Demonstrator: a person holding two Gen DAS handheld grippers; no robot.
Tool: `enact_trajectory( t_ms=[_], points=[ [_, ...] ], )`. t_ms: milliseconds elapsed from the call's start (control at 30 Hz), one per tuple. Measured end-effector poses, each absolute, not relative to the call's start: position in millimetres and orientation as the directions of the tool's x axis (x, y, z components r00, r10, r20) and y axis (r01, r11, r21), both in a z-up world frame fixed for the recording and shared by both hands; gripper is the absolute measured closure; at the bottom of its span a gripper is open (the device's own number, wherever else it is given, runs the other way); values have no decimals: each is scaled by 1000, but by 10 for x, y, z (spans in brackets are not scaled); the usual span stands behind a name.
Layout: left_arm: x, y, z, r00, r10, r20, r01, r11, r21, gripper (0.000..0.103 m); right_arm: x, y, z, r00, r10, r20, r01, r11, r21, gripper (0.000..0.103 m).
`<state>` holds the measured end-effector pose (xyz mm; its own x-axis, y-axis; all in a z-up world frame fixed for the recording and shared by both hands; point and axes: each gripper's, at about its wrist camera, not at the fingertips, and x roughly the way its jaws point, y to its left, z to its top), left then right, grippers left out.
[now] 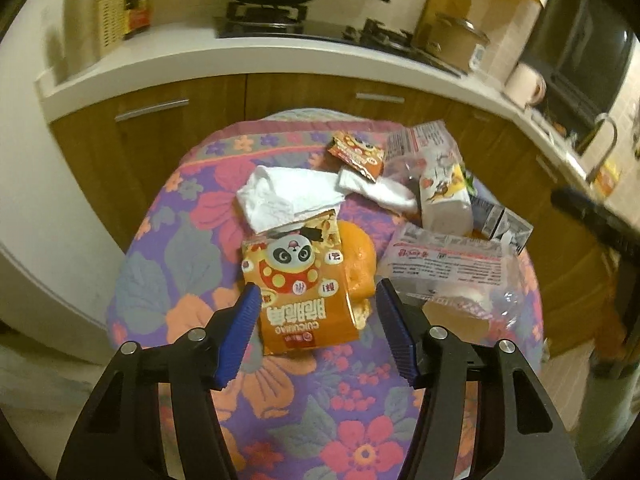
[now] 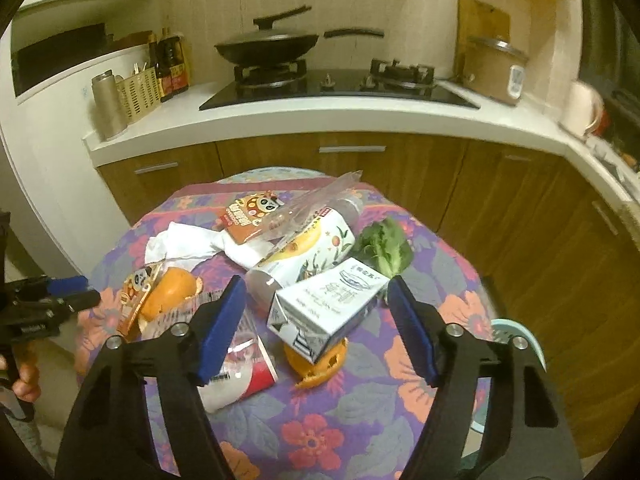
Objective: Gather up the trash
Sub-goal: 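Grasp the white-and-red paper cup with the right gripper while the left gripper approaches the orange snack wrapper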
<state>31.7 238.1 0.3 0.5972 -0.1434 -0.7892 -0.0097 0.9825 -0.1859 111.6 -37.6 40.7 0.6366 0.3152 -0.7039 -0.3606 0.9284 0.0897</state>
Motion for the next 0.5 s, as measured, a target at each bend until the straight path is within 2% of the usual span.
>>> enact_trajectory(
  t_ms=[133, 267, 333, 500],
  points=[
    [372, 2365, 78, 613, -78, -786, -11, 994, -107, 47, 1302, -366, 416, 638, 350, -686, -363, 922, 133, 37],
    [164, 2232, 49, 721, 21, -693, -34, 999, -5, 43, 1099, -309, 272, 726, 350, -592, -378, 922, 83, 37],
    [45, 2216, -66, 757, 35, -653, -71, 997, -28, 43, 976, -335, 78, 727, 372, -577, -378, 919, 115, 37],
    [-157, 2160, -298, 772, 23, -635, -114, 988, -103, 43, 709, -474, -165, 753, 384, -535, -359, 920, 155, 37]
  ],
)
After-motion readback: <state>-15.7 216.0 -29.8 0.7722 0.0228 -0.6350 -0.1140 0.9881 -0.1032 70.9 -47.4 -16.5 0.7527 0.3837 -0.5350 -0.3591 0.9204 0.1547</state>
